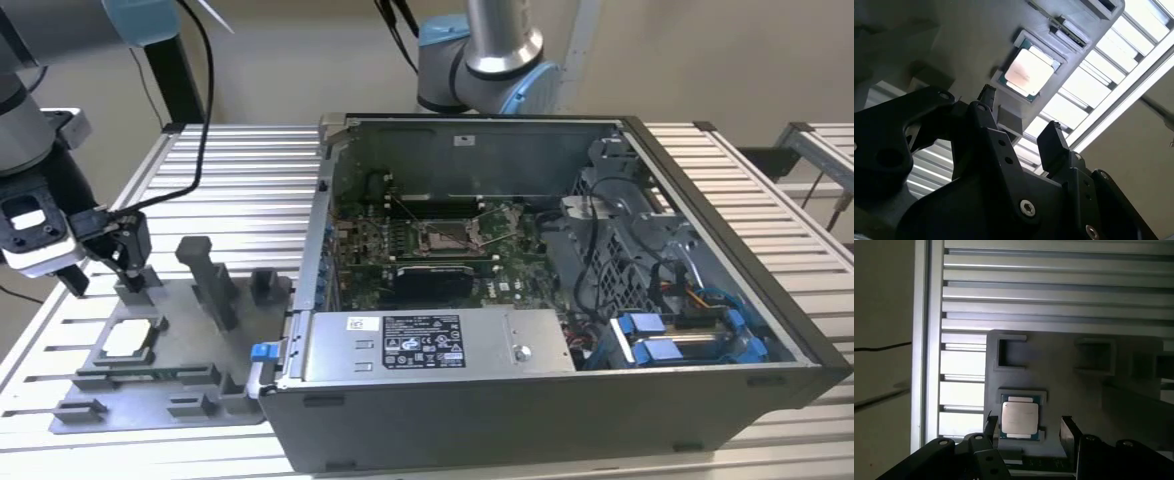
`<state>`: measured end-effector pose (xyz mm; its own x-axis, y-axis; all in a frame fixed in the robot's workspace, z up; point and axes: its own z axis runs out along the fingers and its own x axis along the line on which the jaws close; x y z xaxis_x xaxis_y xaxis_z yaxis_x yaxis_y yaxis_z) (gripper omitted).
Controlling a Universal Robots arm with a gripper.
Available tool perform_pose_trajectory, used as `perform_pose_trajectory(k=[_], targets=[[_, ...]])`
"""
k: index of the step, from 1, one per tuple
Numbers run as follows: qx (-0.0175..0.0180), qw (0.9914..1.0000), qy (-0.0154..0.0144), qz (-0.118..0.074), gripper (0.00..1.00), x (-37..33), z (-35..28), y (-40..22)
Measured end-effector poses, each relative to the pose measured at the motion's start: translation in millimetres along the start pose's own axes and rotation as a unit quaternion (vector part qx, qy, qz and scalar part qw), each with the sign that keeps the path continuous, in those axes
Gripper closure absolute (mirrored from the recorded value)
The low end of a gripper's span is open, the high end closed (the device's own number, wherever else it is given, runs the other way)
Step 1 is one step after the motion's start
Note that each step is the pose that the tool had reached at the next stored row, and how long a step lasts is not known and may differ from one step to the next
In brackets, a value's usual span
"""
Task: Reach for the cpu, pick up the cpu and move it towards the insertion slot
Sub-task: 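Pick up the cpu and move it towards the insertion slot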
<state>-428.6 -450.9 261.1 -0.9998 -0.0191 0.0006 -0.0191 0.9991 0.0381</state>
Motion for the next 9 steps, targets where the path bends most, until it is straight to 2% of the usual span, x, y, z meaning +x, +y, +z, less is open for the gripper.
perform_pose_trajectory(k=[9], targets=[[0.0,1.0,0.0,0.0,0.0,0.4,4.3,-1.1]])
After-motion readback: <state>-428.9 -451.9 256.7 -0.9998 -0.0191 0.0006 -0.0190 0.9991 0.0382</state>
